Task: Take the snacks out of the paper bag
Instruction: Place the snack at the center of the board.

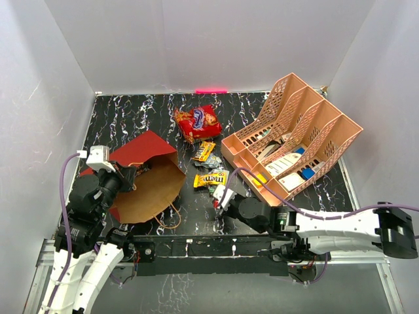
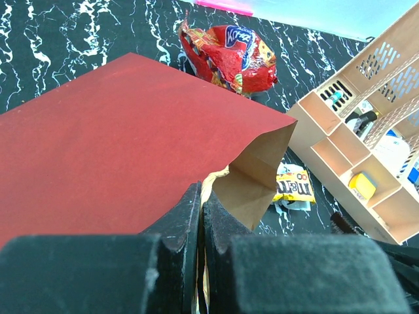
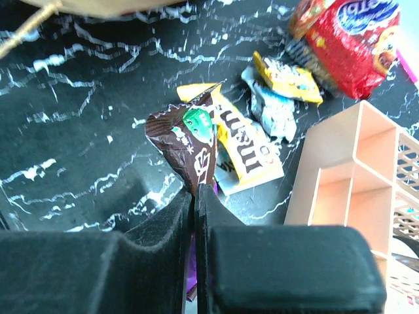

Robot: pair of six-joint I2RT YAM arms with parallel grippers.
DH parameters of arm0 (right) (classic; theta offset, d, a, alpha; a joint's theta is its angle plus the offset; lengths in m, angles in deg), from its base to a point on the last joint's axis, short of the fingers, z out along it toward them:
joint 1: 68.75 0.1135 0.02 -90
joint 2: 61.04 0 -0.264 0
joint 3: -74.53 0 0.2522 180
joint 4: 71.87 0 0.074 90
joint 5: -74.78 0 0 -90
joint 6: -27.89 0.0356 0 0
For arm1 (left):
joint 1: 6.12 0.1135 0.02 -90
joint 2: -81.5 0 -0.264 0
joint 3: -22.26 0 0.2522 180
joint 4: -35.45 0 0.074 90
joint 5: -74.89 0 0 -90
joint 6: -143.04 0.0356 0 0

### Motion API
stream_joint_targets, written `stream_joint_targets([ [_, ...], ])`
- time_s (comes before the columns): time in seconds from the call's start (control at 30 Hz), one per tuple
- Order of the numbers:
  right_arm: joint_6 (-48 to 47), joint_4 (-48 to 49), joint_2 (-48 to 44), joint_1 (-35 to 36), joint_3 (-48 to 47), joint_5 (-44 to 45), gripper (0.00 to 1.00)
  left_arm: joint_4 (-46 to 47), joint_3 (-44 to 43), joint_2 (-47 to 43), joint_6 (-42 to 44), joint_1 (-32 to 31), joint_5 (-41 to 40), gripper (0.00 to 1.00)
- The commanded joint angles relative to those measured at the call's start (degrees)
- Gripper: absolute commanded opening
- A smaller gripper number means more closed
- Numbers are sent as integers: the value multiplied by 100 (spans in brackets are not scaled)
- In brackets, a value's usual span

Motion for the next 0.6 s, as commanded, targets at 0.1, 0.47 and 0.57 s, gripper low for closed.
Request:
stream_joint_targets([
  [0.1, -405, -85, 788, -392, -668, -111, 7, 31, -69, 6, -7, -11, -143, 0],
  [0.47, -2358, -1857, 2608, -2047, -3008, -1624, 7, 42, -73, -29, -7, -10, -143, 0],
  [0.57, -2855, -2373, 3271, -2128, -3598, -1638, 7, 44, -66, -38, -7, -9, -137, 0],
])
